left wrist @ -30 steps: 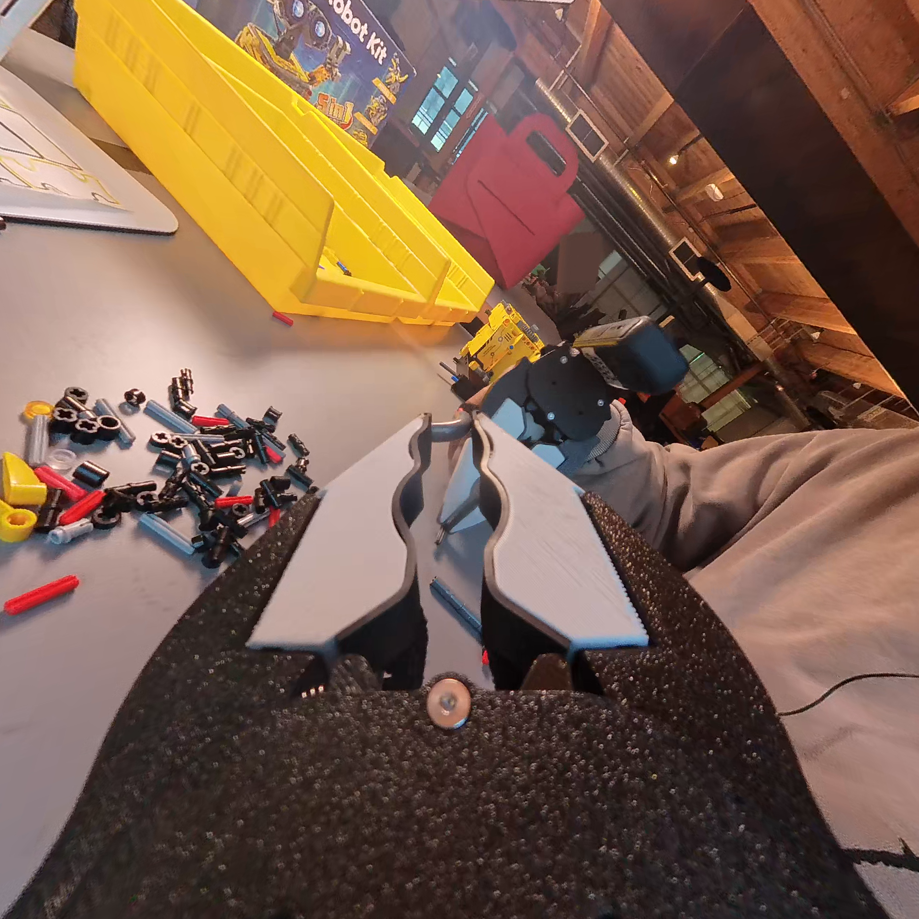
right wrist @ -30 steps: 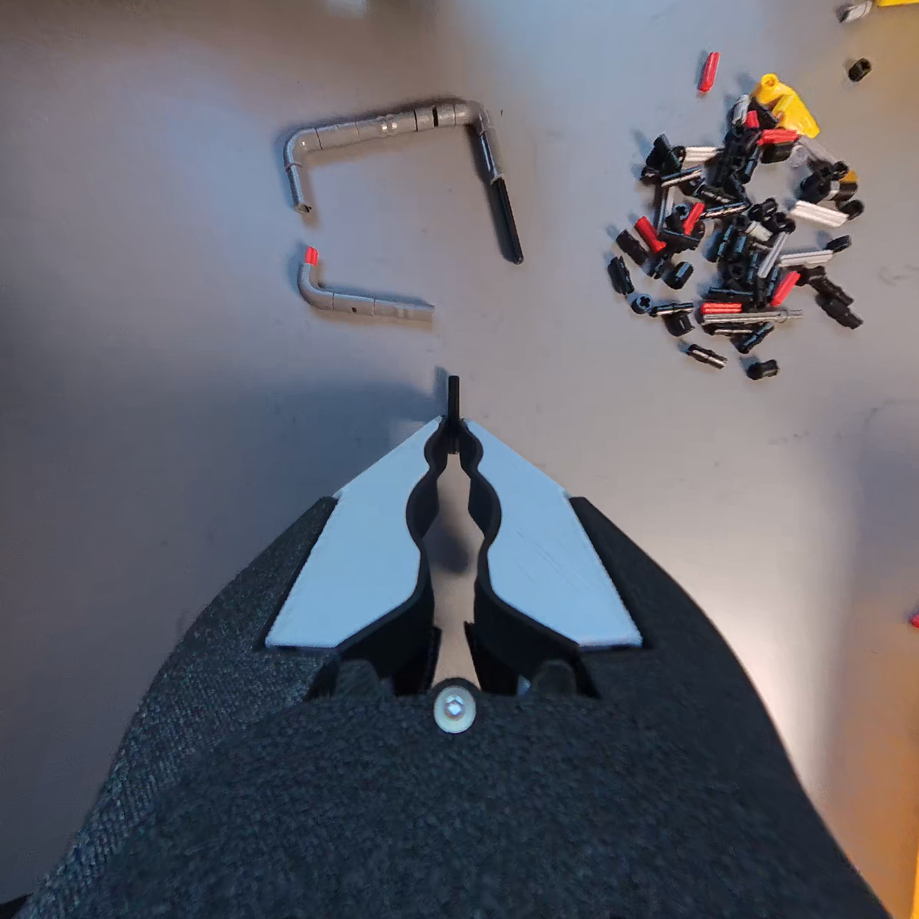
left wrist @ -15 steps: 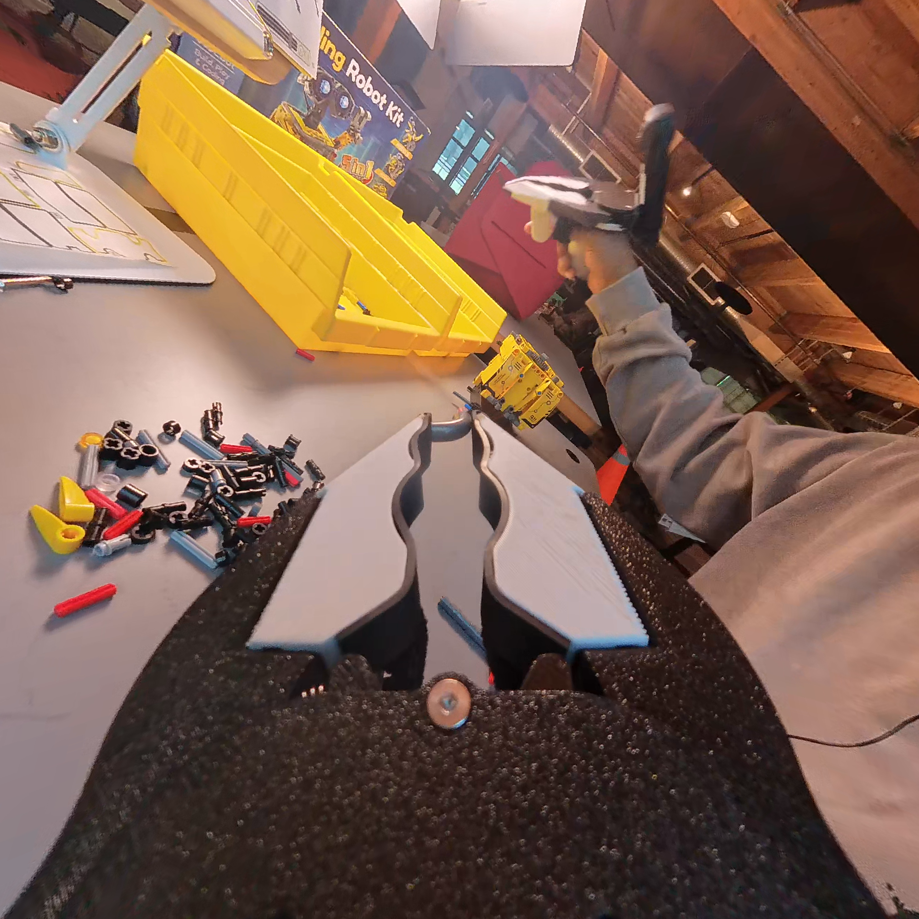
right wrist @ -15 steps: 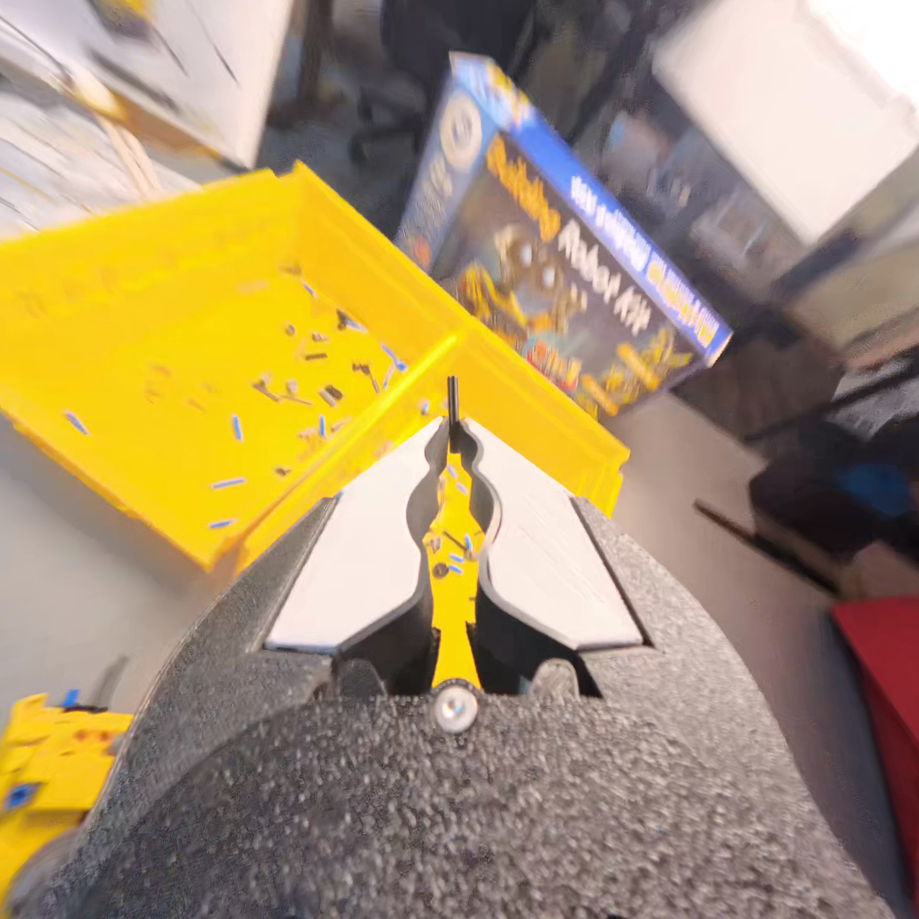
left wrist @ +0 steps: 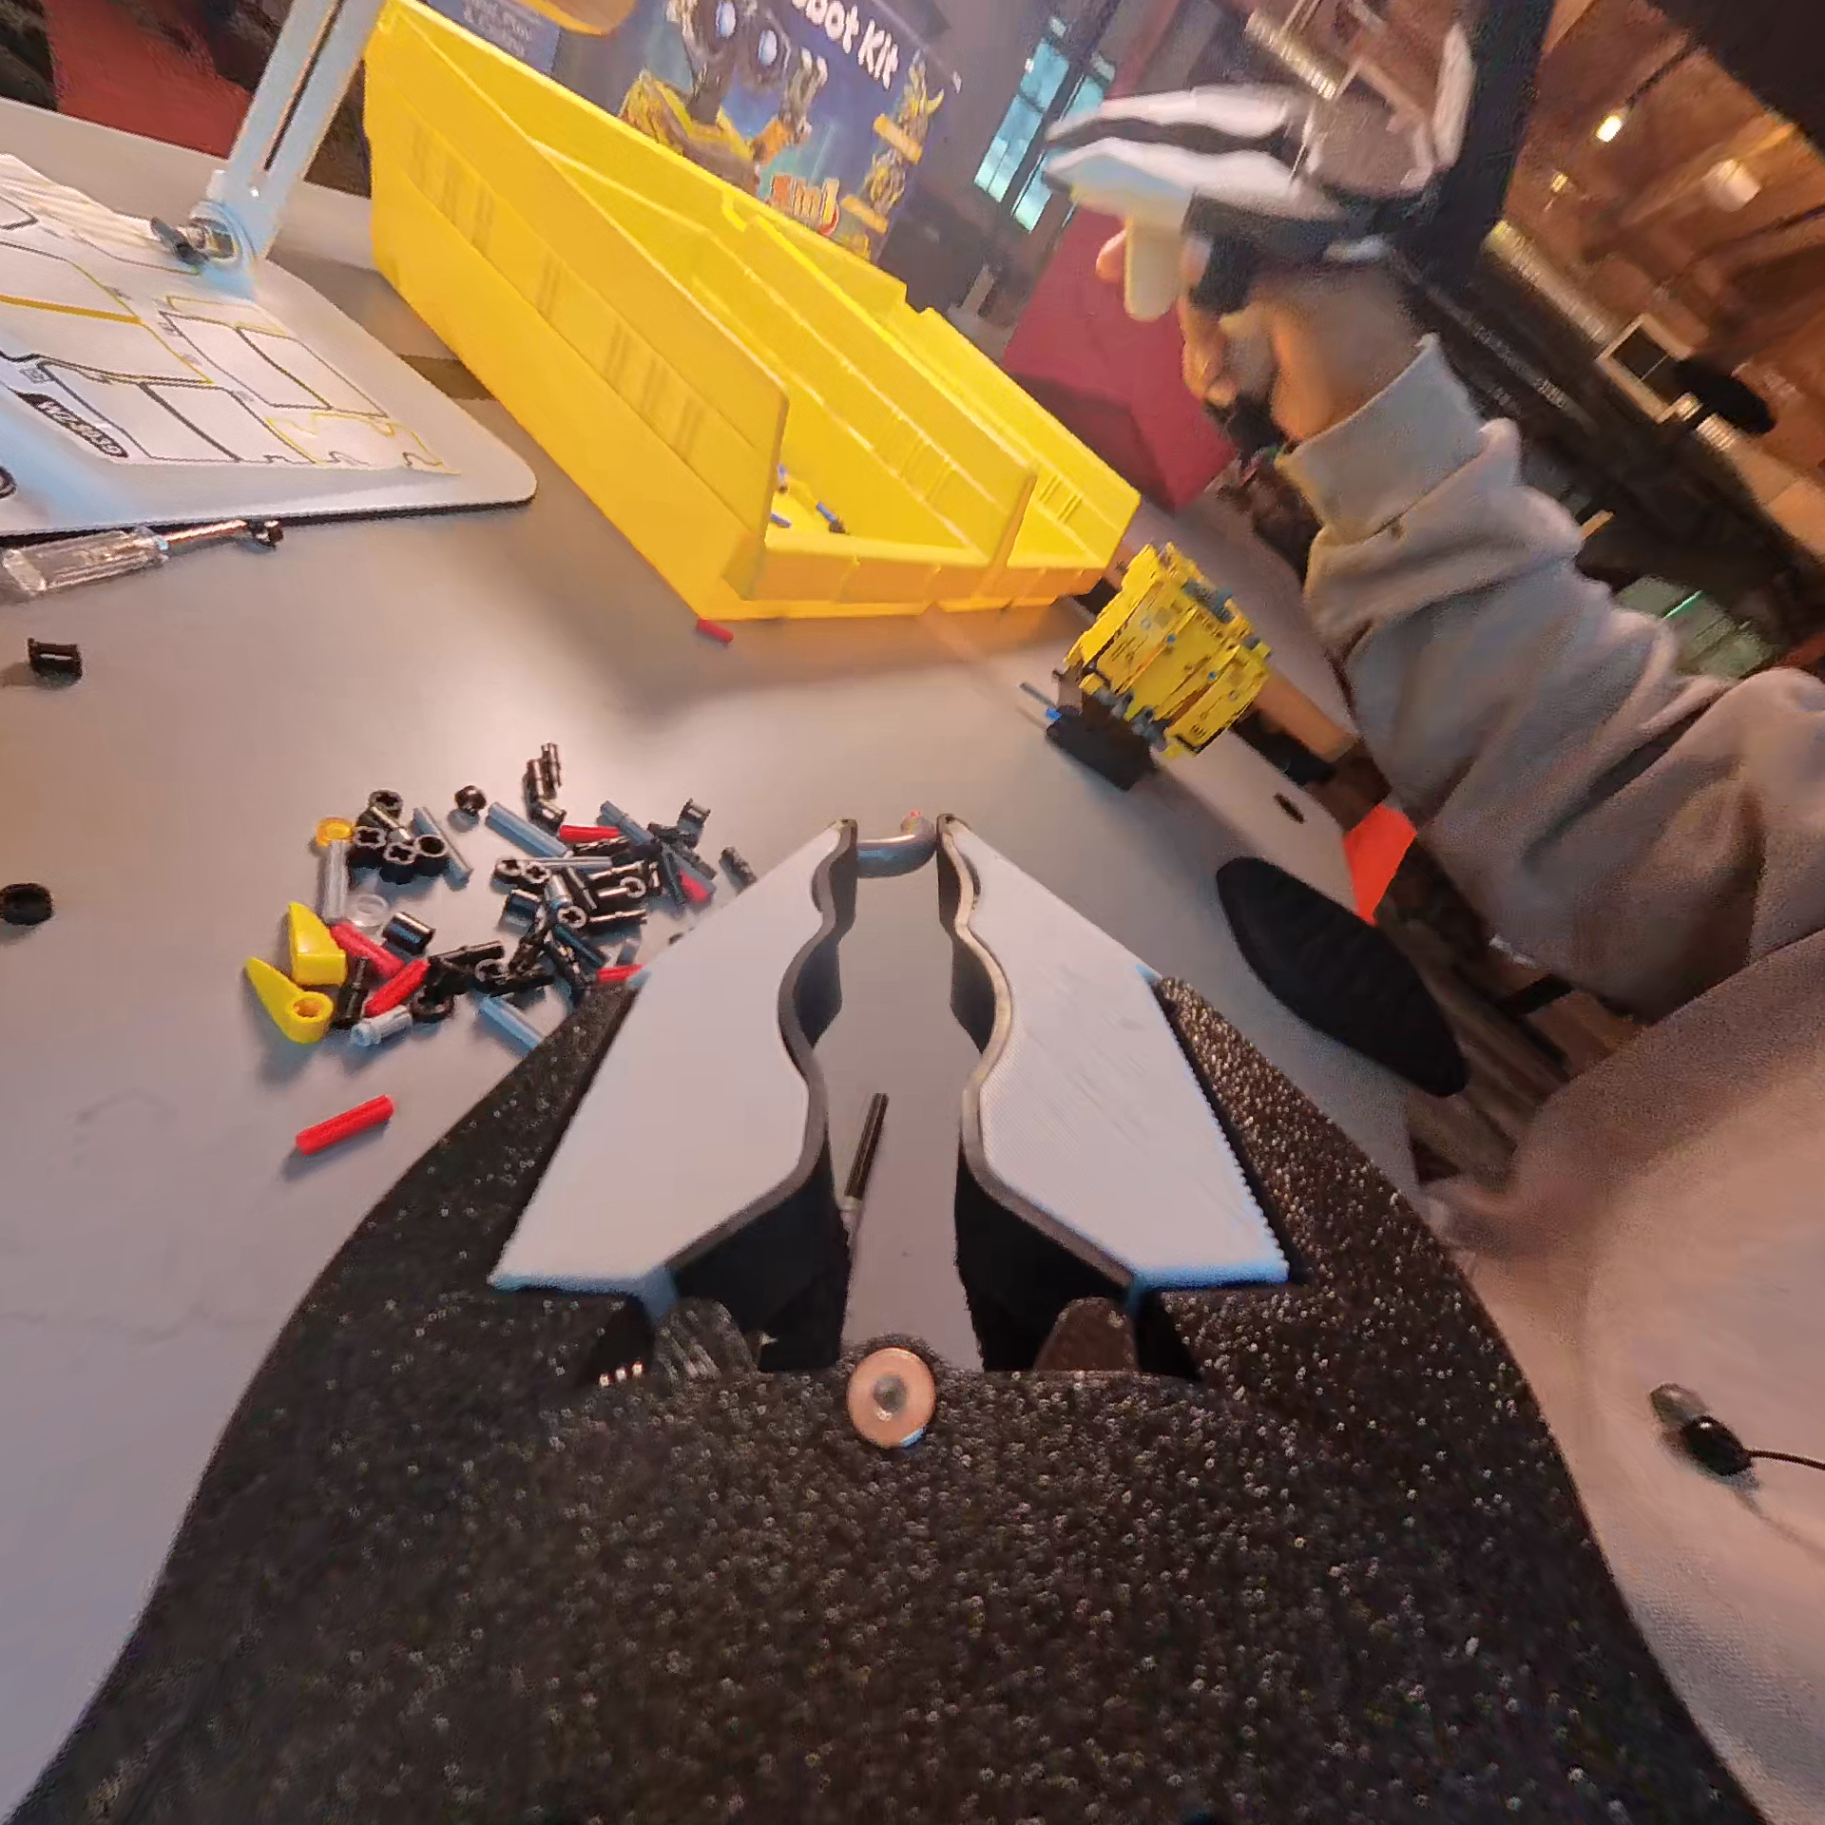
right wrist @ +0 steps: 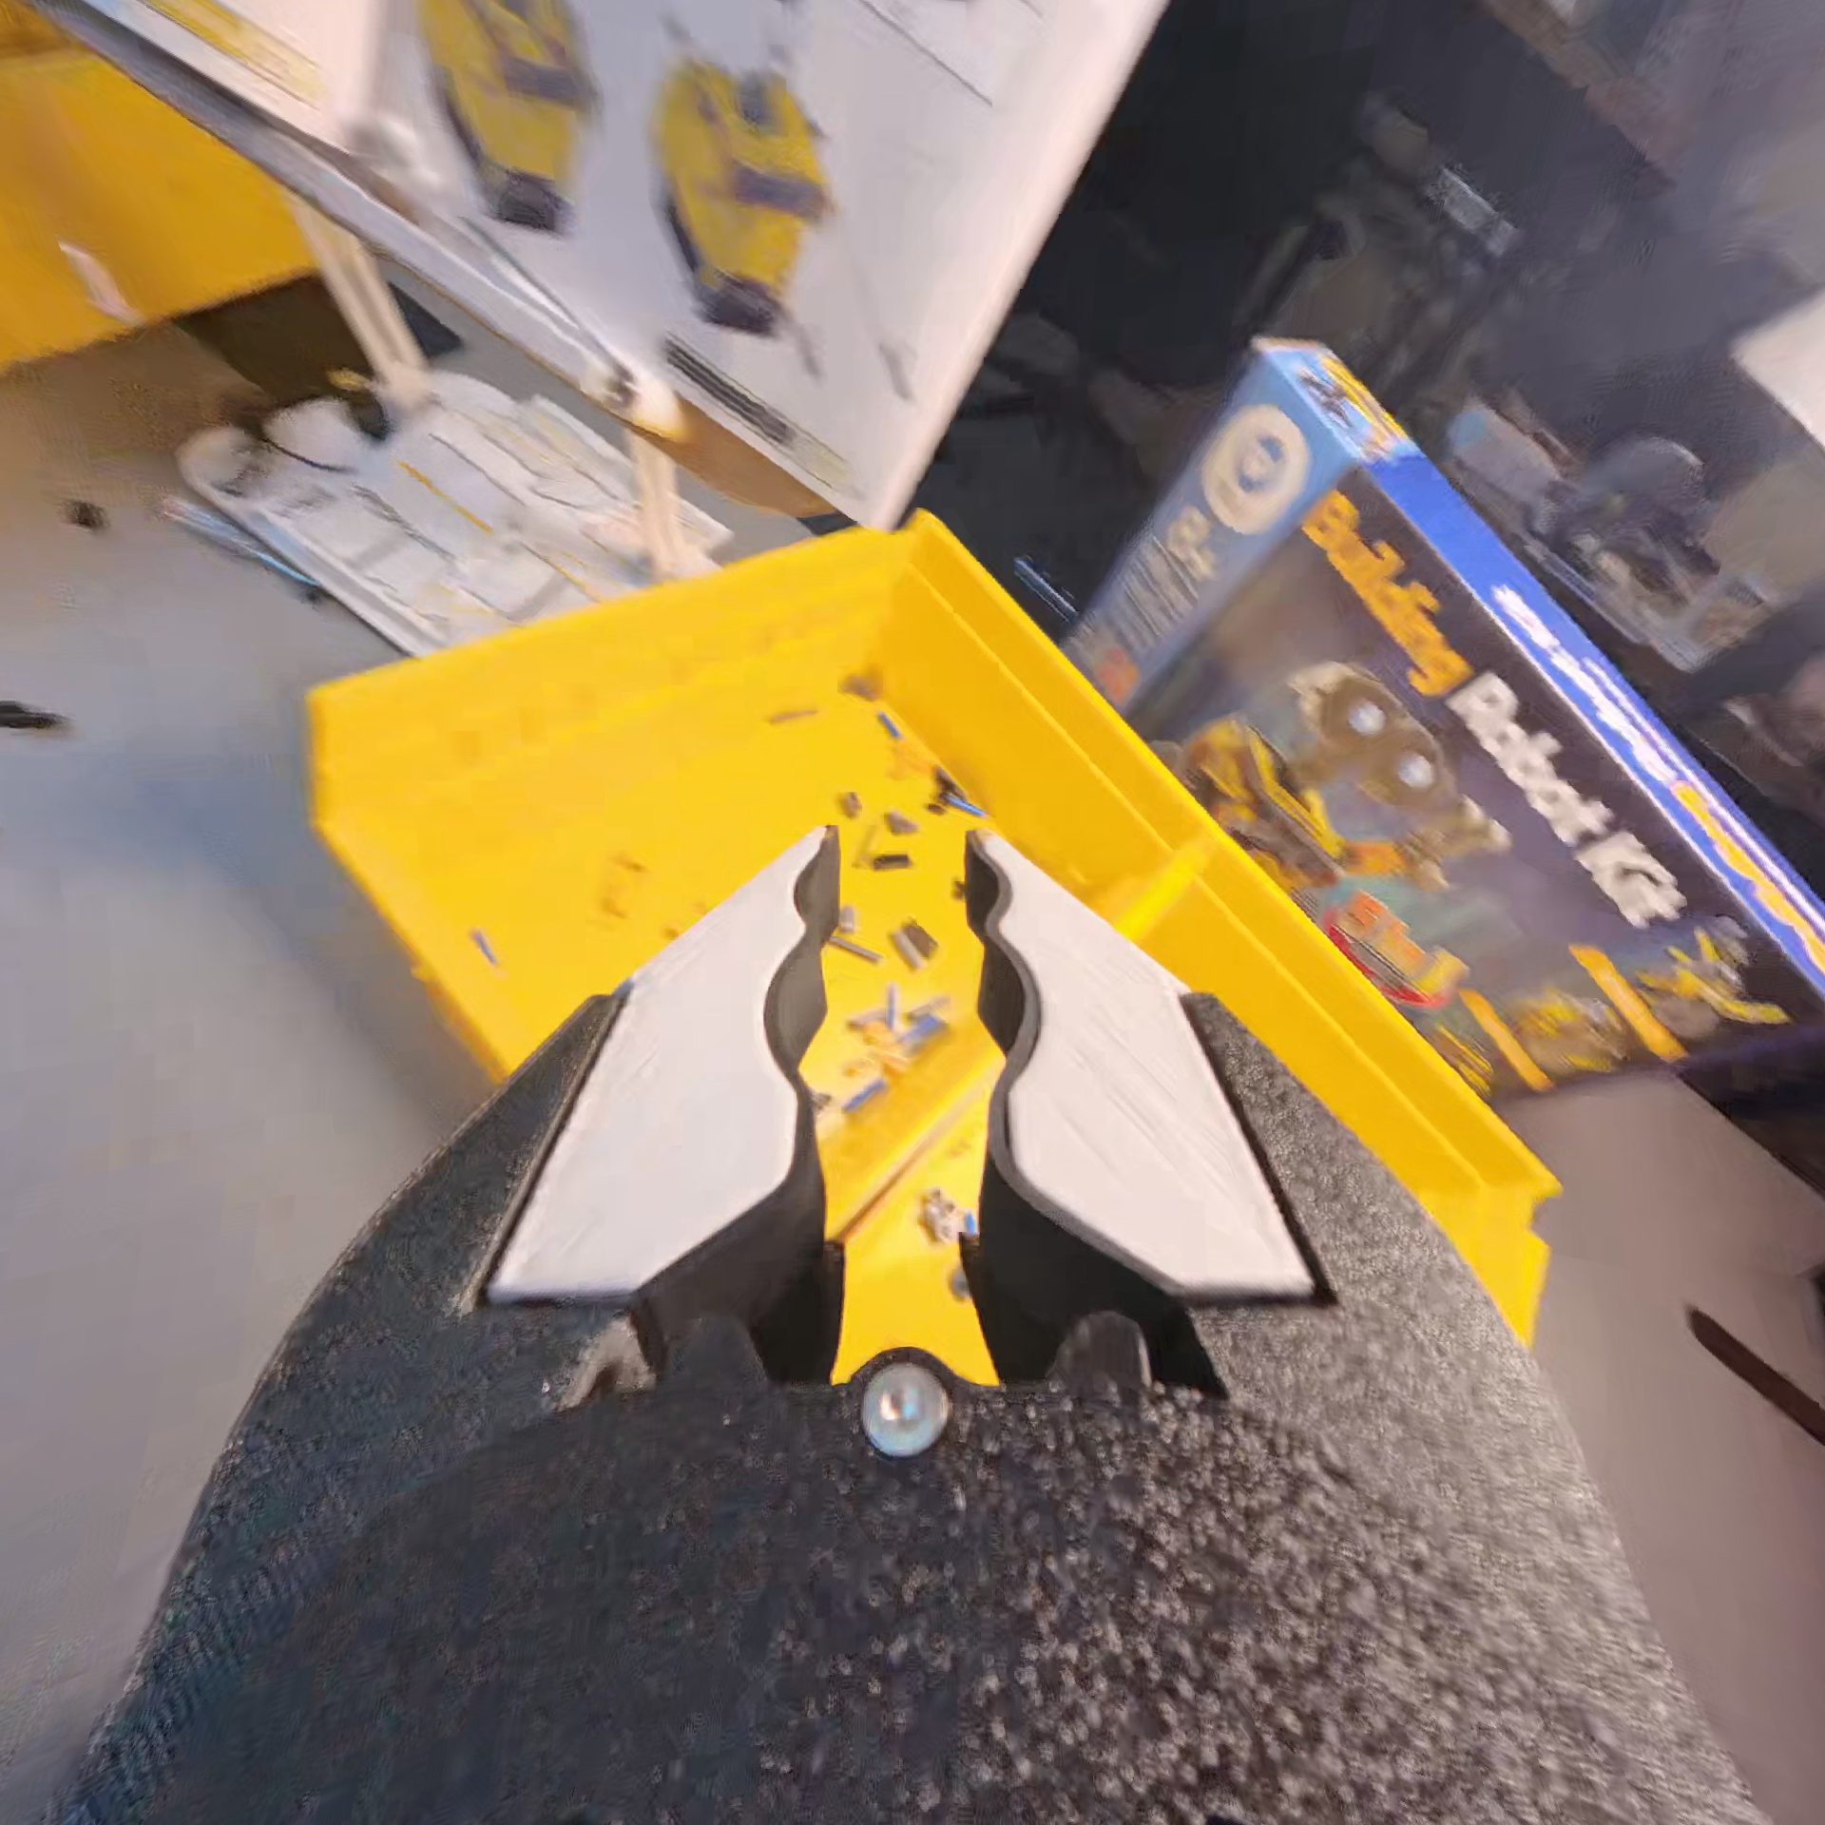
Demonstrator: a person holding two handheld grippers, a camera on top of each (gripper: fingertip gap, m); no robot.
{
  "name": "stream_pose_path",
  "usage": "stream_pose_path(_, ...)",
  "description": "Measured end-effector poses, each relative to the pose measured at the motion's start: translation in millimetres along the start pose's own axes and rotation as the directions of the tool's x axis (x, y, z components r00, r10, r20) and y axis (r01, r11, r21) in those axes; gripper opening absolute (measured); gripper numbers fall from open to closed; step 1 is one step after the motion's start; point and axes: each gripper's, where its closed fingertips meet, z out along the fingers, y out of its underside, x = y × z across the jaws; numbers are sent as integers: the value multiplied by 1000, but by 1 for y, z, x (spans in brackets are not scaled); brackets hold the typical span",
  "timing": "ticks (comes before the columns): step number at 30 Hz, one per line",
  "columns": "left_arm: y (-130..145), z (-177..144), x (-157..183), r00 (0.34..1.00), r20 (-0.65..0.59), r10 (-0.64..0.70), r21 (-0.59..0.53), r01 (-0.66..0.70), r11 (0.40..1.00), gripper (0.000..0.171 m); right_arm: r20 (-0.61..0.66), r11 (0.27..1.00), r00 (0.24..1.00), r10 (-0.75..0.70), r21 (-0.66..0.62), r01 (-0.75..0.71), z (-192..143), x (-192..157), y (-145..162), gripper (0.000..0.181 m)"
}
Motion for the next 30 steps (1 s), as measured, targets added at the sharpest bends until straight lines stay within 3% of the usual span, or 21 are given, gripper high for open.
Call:
stream_pose_path(3, 19, 7, -2, 996, 41, 76, -119, -71, 990, 15, 166, 995, 982, -91, 54, 83, 14, -89, -40, 23)
stream_pose_path(6, 37, 12, -6, 988, 67, 137, -218, -120, 969, 16, 285, 987, 946, -156, 78, 140, 38, -170, -55, 23)
stream_pose_path(11, 54, 18, -7, 979, 68, 192, -307, -162, 938, 16, 348, 993, 930, -119, 42, 112, 92, -241, -54, 23)
stream_pose_path(16, 60, 20, -4, 973, 58, 224, -346, -191, 919, 16, 264, 999, 964, 27, 26, -35, 131, -257, -64, 34)
stream_pose_path(21, 62, 21, -5, 972, 56, 229, -356, -195, 914, 15, 163, 996, 983, 79, 27, -84, 158, -234, -82, 39)
stream_pose_path(26, 60, 20, -5, 964, 60, 260, -363, -222, 905, 16, 163, 992, 985, 58, -124, -38, 195, -234, -68, 55)
stream_pose_path(30, 59, 18, -4, 962, 60, 265, -359, -227, 905, 16, 189, 967, 958, 216, -180, -183, 226, -254, -45, 80)
